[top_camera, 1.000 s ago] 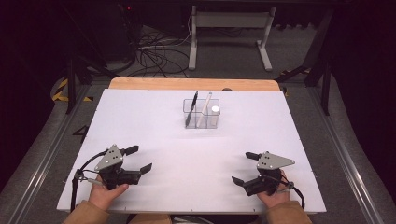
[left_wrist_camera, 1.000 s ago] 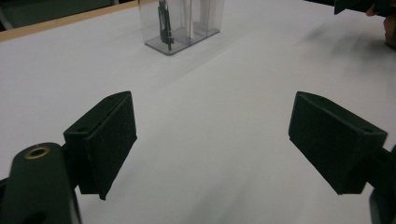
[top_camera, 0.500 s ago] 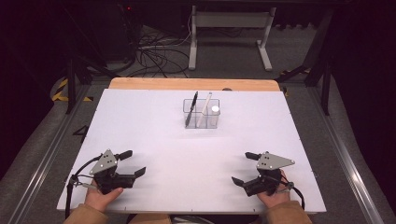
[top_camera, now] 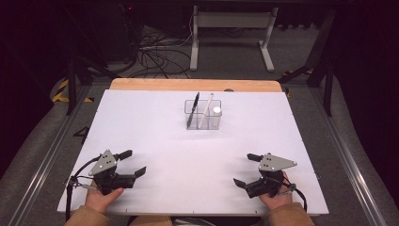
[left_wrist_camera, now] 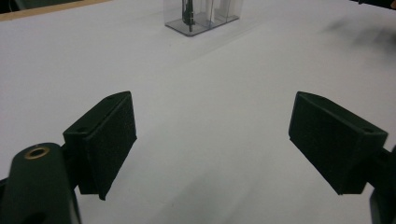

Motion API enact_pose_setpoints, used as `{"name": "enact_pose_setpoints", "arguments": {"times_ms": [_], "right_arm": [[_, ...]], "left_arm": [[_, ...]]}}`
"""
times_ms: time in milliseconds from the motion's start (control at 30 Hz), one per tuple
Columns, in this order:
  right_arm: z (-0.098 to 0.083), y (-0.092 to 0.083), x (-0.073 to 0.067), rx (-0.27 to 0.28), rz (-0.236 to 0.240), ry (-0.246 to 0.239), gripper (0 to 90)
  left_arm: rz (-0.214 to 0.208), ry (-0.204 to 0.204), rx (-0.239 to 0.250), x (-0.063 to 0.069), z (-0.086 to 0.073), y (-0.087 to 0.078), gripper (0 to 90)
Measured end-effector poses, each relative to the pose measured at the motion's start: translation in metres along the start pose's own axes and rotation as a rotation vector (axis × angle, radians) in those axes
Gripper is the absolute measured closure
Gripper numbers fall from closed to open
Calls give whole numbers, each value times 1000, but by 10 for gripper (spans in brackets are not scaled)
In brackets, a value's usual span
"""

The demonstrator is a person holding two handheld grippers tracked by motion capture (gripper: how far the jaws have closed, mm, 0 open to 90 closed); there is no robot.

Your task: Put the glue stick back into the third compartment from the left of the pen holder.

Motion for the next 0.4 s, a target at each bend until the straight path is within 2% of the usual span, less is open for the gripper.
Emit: {"name": "enact_pose_setpoints", "arguments": {"times_ms": [267,400], "right_arm": [[0,0,1,1,1,0,0],[0,0,1,1,0,4,0]], "left_arm": [[-3,-1,2,1,1,-2,134],[-4,-1,-13,1,0,-1,121]]}}
Point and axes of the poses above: each handheld gripper's, and its own axes: y roughly forward along the jaws, z roughly out of its top, x roughly to its right, the point moved 9 cm from there along y, roughly forward along the jaws, and after that the axes turned 5 degrees about -y, right-handed, at the moved point
